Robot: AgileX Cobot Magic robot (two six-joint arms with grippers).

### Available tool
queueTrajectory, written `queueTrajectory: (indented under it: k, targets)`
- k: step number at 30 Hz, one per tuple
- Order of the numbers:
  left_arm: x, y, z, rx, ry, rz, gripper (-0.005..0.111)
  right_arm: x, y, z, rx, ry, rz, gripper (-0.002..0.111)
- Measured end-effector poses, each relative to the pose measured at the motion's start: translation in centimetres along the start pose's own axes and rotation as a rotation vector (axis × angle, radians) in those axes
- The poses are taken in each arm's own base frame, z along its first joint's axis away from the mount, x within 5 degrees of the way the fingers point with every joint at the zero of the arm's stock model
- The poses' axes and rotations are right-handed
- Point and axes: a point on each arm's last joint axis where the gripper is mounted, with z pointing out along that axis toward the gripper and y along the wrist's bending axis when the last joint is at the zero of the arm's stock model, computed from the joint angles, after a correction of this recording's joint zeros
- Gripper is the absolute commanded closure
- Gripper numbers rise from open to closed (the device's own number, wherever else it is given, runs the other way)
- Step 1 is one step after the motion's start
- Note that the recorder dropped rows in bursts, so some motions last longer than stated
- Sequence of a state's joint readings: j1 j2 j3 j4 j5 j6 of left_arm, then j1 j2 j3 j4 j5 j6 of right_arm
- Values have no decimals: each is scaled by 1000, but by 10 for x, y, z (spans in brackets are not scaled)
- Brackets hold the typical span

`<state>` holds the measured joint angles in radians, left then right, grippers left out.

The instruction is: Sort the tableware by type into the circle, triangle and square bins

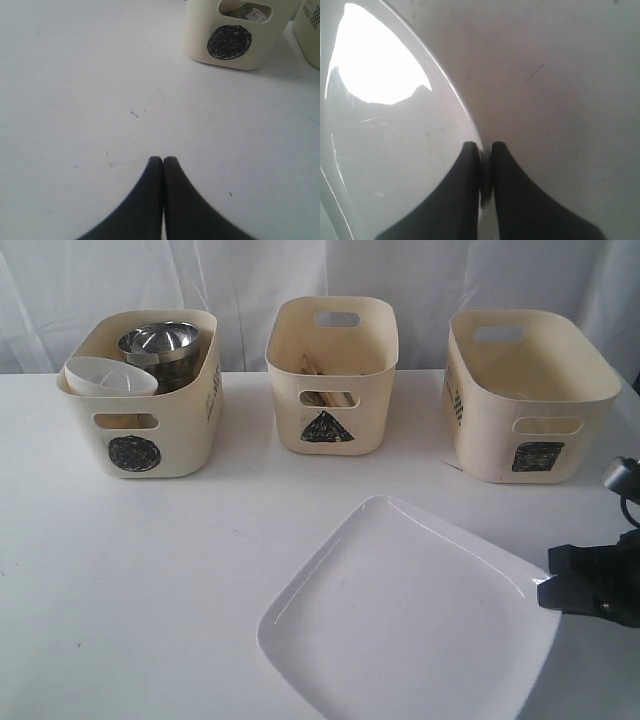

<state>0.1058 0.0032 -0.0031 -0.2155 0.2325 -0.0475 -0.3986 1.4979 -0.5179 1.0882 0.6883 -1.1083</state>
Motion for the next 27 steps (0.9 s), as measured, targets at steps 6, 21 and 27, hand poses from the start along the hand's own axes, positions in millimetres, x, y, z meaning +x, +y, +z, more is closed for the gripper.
queueTrajectory:
  k: [6,21,27]
  targets:
    - [0,0,0,0,0,0,107,2,-4,7,-11,29,-25,108]
    - [0,0,0,2,0,-4,107,2,-13,14,38,37,-31,85]
    - [0,0,0,2,0,-4,107,2,-15,14,51,31,-36,80]
